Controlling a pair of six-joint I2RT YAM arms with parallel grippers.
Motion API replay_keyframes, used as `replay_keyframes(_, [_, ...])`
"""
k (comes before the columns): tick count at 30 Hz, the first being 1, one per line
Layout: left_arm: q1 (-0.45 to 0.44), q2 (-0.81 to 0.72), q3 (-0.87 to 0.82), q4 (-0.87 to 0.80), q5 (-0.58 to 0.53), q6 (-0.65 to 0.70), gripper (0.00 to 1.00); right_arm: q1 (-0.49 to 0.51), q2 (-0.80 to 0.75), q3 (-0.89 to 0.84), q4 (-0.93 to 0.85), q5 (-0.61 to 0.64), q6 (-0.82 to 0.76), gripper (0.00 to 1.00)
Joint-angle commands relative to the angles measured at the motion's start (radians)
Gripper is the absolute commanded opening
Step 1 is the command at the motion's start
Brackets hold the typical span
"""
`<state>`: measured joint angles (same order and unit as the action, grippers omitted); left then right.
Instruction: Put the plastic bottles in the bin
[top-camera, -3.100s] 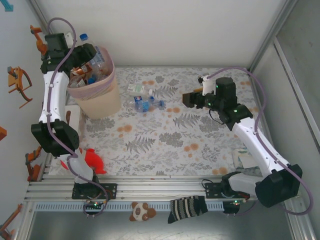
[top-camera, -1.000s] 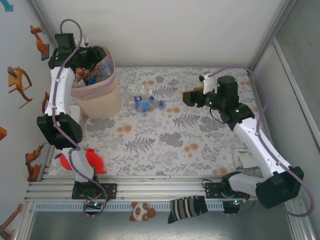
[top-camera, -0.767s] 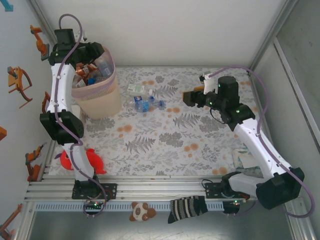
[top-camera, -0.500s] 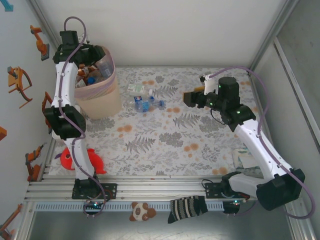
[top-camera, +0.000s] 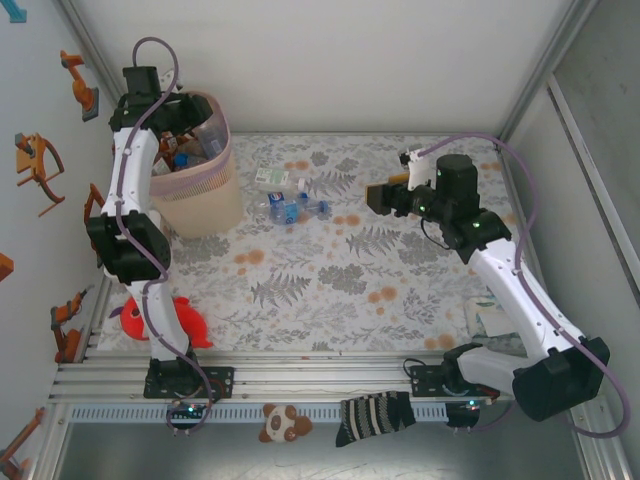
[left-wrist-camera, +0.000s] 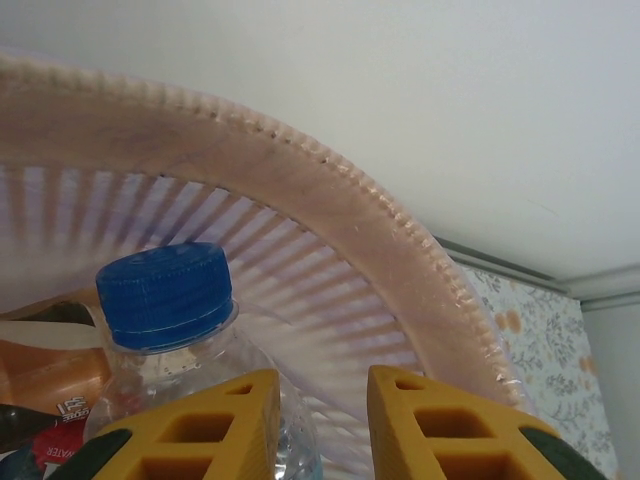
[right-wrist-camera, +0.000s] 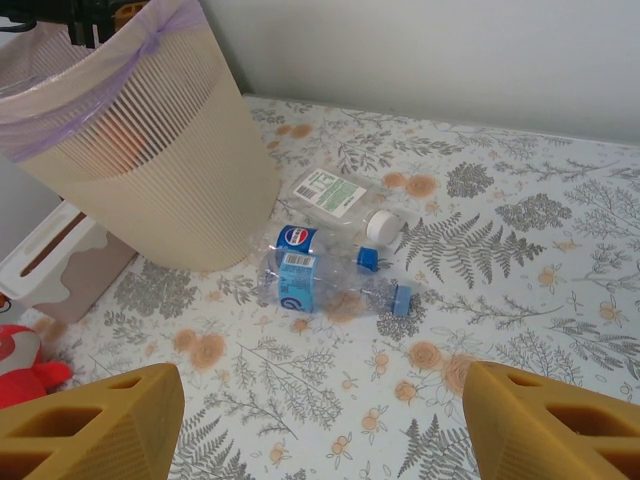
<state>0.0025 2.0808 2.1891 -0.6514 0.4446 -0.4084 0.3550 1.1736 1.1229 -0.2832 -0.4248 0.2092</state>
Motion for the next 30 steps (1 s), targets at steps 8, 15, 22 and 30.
replay_keyframes(8, [-0.017,-0.101,0.047,-0.073,0.054,-0.006,0.3,0.006,-0.046,0.009,-0.007,0.015,-0.014,0.73])
replay_keyframes(15, [-0.052,-0.159,0.047,-0.07,0.057,0.028,0.31,0.007,-0.058,0.011,-0.015,0.02,-0.013,0.73])
replay_keyframes(22, [-0.13,-0.192,0.053,-0.066,0.029,0.12,0.32,0.007,-0.07,0.012,-0.013,0.02,-0.002,0.73])
replay_keyframes(30, [-0.288,-0.173,0.08,-0.111,-0.018,0.377,0.38,0.006,-0.096,0.009,-0.033,0.038,-0.005,0.73])
